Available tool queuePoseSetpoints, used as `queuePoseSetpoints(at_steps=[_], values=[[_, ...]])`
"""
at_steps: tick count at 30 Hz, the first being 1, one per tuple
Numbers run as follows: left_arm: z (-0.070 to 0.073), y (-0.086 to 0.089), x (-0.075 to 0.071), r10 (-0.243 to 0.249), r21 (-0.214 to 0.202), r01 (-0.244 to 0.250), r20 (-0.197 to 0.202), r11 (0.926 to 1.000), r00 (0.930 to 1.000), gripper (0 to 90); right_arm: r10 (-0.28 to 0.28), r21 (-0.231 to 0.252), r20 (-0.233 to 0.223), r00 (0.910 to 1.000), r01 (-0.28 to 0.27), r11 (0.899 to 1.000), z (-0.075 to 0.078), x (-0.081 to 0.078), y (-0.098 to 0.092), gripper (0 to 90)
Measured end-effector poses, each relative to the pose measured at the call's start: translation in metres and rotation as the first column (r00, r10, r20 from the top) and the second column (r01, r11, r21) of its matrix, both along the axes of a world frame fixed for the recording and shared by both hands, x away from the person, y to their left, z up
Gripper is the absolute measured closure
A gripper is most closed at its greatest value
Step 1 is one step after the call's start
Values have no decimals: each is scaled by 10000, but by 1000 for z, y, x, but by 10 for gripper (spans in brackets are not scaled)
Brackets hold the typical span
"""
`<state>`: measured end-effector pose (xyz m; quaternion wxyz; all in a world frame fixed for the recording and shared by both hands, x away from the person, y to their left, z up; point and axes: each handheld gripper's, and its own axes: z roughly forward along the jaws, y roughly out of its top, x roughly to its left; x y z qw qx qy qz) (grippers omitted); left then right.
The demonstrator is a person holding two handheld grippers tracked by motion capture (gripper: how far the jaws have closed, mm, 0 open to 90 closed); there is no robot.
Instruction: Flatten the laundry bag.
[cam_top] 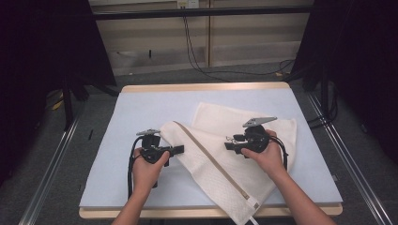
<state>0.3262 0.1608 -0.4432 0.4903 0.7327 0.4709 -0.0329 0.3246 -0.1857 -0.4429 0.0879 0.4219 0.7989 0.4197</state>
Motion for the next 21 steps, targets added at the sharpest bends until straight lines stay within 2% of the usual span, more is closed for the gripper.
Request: queuePoseSetpoints(at_steps=[2, 4, 5, 7, 8, 10, 12, 15, 16, 17, 18, 19, 21], values=[[3, 4, 1, 499, -105, -497, 291, 9987, 9983, 601, 219, -247, -26, 9998, -219, 9995, -3, -3, 3, 600], [7, 10, 4, 693, -316, -683, 321, 9972, 9971, 544, 410, -361, -109, 9991, -414, 9985, -7, -5, 3, 688], [9, 13, 6, 765, -296, -753, 418, 9967, 9962, 509, 548, -358, -156, 9984, -553, 9978, -8, -6, 1, 738], [12, 17, 10, 932, -398, -915, 417, 9950, 9948, 425, 694, -319, -253, 9973, -702, 9970, -9, -8, -1, 787], [13, 17, 12, 1229, -536, -1205, 444, 9913, 9914, 408, 797, -261, -250, 9965, -804, 9964, -9, -9, -3, 806], [15, 21, 16, 1294, -739, -1249, 586, 9894, 9899, 360, 985, -271, -275, 9948, -992, 9947, -9, -12, -4, 826], [16, 21, 19, 1348, -932, -1276, 748, 9874, 9881, 359, 1163, -317, -274, 9928, -1172, 9926, -8, -14, -4, 830], [18, 21, 21, 1273, -714, -1216, 815, 9900, 9885, 457, 1331, -367, -244, 9908, -1339, 9903, -9, -18, -4, 828], [18, 20, 21, 979, -583, -939, 692, 9939, 9928, 547, 1414, -411, -274, 9896, -1425, 9889, -9, -19, -3, 826], [18, 19, 21, 861, -521, -838, 445, 9951, 9953, 684, 1473, -450, -245, 9888, -1482, 9879, -8, -20, -3, 821], [18, 19, 19, 826, -289, -814, 432, 9963, 9956, 715, 1483, -488, -203, 9887, -1492, 9876, -8, -21, -3, 804], [17, 19, 18, 720, -90, -717, 276, 9974, 9970, 800, 1501, -450, -176, 9885, -1508, 9875, -7, -22, -3, 759], [15, 20, 13, 654, -2, -654, 228, 9979, 9976, 819, 1317, -288, 14, 9913, -1316, 9909, -4, -24, -5, 629]])
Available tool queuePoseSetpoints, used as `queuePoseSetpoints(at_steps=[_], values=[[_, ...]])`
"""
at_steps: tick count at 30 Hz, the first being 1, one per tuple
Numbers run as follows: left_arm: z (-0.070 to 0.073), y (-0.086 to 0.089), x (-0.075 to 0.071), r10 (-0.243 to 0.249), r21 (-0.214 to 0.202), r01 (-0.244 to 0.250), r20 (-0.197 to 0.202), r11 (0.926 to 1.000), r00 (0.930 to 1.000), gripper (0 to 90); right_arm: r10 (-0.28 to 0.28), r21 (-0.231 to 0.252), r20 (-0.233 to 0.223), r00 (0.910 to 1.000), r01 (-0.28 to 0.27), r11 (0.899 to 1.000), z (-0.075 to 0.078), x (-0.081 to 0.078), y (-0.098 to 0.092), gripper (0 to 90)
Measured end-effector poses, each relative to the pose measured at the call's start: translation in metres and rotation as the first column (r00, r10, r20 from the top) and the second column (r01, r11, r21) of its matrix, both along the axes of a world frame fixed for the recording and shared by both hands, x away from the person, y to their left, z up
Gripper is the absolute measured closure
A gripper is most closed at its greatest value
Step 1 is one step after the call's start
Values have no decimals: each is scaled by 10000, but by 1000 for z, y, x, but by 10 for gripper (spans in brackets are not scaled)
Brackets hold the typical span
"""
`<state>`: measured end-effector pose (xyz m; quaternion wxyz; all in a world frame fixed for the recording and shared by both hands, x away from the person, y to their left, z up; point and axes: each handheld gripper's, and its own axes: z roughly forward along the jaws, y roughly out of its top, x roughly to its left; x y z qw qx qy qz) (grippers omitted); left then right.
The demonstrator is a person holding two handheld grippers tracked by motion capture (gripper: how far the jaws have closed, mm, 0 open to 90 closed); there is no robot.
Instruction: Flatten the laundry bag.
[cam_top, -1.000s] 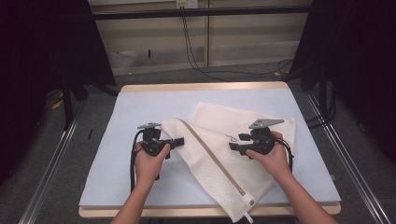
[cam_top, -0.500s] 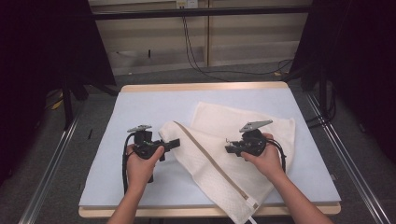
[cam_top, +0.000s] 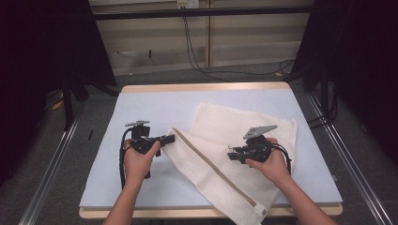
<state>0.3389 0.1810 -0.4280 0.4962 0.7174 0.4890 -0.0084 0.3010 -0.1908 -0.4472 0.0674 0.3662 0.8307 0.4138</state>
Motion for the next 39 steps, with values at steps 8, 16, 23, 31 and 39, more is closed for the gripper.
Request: queuePoseSetpoints(at_steps=[8, 16, 23, 31, 39], values=[[-11, 14, -25, -383, -118, 378, -468, 9992, 9982, 790, -633, 411, 489, 9968, 613, 9973, 11, -3, -21, 442], [3, 25, -21, 94, -361, -83, 302, 9993, 9995, 401, 71, 379, 31, 10000, -72, 9993, 7, -9, -18, 667], [11, 20, -2, 190, -552, -162, 504, 9983, 9985, 401, 686, 100, -187, 9975, -685, 9976, 5, -16, -13, 790], [-7, 1, 3, -842, -94, 838, -553, 9964, 9949, 695, 292, 498, -125, 9995, -286, 9984, 10, -21, -23, 481], [-12, 3, 6, -409, 329, 417, -245, 9986, 9989, 525, -832, 1072, 270, 9962, 798, 9910, 19, -23, -60, 385]])
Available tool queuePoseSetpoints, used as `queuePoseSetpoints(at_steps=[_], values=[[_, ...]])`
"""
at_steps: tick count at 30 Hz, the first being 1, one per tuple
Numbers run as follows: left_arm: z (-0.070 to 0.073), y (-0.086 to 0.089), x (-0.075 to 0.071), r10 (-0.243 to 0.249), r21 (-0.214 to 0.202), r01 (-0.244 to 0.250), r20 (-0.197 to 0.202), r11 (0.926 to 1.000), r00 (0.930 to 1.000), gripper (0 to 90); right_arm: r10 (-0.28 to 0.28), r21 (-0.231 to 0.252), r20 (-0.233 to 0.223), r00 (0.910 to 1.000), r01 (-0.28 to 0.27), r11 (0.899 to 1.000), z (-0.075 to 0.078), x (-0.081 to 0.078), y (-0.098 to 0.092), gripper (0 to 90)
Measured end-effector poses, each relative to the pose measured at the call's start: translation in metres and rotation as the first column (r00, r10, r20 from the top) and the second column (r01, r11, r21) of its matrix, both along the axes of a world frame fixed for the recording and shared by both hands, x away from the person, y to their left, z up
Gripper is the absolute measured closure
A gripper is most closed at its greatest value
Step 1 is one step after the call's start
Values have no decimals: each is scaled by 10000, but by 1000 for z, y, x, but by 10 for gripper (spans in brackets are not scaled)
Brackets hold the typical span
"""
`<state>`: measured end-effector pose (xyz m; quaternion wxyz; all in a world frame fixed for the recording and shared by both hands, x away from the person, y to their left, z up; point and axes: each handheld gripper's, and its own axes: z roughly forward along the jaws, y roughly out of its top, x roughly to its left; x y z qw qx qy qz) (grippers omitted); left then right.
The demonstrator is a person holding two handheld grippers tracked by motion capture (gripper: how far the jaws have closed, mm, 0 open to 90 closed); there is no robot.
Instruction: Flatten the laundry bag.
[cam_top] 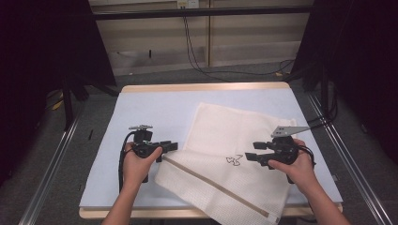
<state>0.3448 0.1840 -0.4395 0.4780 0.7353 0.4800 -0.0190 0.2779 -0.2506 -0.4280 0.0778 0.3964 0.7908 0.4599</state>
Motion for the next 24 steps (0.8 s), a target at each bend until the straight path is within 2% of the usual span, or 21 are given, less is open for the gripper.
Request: queuePoseSetpoints(at_steps=[1, 2, 4, 6, 7, 8, 9, 11, 13, 14, 16, 18, 20, 22, 24], values=[[1, 2, 2, 156, -143, -156, 13, 9998, 9999, 531, -193, -42, -24, 9998, 193, 9998, -1, 0, -4, 391], [1, 3, 4, 277, -79, -276, 113, 9996, 9996, 520, -283, -129, -63, 9996, 282, 9995, -3, 0, -9, 394], [-1, 1, 7, 181, -225, -185, -176, 9996, 9997, 499, -545, -469, -187, 9983, 536, 9975, -8, 0, -15, 414], [-5, -5, 7, -389, 242, 397, -313, 9989, 9987, 512, -389, -684, -419, 9984, 360, 9970, -14, 0, -19, 485], [-8, -10, 6, -515, 360, 533, -505, 9979, 9974, 515, -345, -784, -513, 9981, 304, 9965, -18, 0, -19, 484], [-10, -12, 6, -686, 681, 723, -548, 9951, 9961, 515, -449, -943, -561, 9974, 395, 9948, -21, -1, -18, 481], [-13, -14, 5, -754, 815, 797, -543, 9935, 9957, 508, -505, -1053, -535, 9973, 447, 9934, -24, 0, -19, 470], [-20, -17, 6, -938, 782, 994, -732, 9920, 9929, 516, -733, -1120, -485, 9961, 675, 9914, -27, 0, -20, 449], [-25, -22, 6, -1001, 980, 1068, -708, 9894, 9925, 526, -972, -1508, -281, 9949, 919, 9843, -29, 1, -22, 428], [-27, -24, 6, -1117, 1052, 1193, -750, 9873, 9909, 527, -1080, -1546, -266, 9938, 1026, 9826, -29, 1, -23, 426], [-29, -27, 7, -1078, 1378, 1137, -495, 9839, 9929, 522, -1370, -1663, -190, 9904, 1320, 9772, -31, 1, -27, 415], [-31, -31, 8, -1122, 1391, 1193, -582, 9831, 9920, 517, -1495, -1970, -85, 9887, 1449, 9696, -34, 2, -29, 413], [-32, -34, 10, -1025, 1743, 1103, -528, 9785, 9933, 515, -1772, -2252, -54, 9842, 1714, 9591, -37, 2, -32, 410], [-34, -35, 11, -874, 1969, 926, -353, 9760, 9955, 491, -2070, -2294, -7, 9783, 2013, 9523, -39, 3, -38, 403], [-37, -37, 13, -885, 1989, 953, -429, 9754, 9952, 485, -2476, -2575, 90, 9688, 2414, 9356, -40, 2, -42, 402]])
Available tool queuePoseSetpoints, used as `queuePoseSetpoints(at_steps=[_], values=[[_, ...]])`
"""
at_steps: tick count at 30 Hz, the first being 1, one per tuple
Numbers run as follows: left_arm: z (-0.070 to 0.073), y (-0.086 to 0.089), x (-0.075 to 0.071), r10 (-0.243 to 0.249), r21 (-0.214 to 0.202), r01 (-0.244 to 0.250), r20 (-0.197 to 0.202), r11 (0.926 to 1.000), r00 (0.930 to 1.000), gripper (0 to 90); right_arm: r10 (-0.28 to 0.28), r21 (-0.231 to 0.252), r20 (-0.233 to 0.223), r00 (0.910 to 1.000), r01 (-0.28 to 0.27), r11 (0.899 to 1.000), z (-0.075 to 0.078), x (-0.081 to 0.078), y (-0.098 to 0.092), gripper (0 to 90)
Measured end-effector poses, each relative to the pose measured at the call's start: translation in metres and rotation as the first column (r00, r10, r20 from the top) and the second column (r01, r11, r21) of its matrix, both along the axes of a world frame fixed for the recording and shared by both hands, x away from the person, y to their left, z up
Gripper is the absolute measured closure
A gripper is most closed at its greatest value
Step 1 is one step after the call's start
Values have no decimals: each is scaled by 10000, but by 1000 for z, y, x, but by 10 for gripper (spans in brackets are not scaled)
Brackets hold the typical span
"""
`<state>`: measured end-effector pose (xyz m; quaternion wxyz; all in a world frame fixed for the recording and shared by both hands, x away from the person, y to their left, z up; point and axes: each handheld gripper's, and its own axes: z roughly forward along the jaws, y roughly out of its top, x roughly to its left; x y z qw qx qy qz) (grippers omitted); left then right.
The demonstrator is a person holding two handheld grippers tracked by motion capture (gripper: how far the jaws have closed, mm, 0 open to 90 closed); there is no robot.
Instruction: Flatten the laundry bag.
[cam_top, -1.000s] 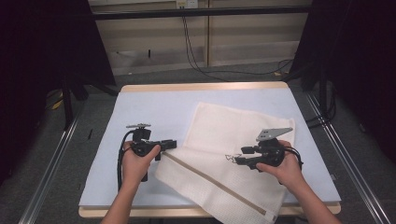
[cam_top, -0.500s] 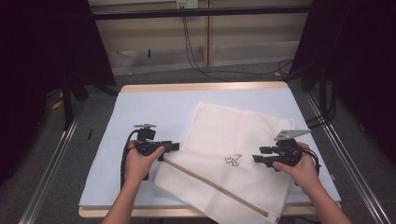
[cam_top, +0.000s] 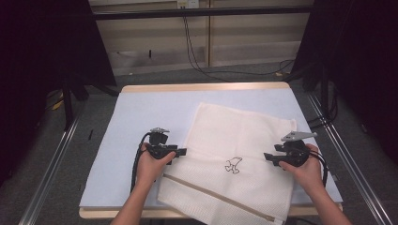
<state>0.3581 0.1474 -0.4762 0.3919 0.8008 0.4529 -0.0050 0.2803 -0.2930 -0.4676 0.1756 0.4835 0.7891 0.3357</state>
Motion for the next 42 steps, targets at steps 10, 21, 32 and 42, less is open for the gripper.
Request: queuePoseSetpoints(at_steps=[10, 21, 32, 42], values=[[-3, -8, -2, -332, 310, 321, 348, 9990, 9988, 722, -825, -628, -54, 9966, 820, 9947, -11, -1, -16, 470], [1, -6, -7, 51, 218, -59, 361, 9997, 9993, 884, -620, -167, -586, 9964, 611, 9980, -7, 11, -12, 900], [12, 24, 1, 1157, 318, -1193, 975, 9923, 9885, 889, -618, 83, -88, 9980, 619, 9980, 7, 46, 10, 900], [6, 30, -2, 1078, 236, -1099, 753, 9937, 9913, 888, -1865, 7, -312, 9820, 1866, 9824, 2, -4, -15, 454]])
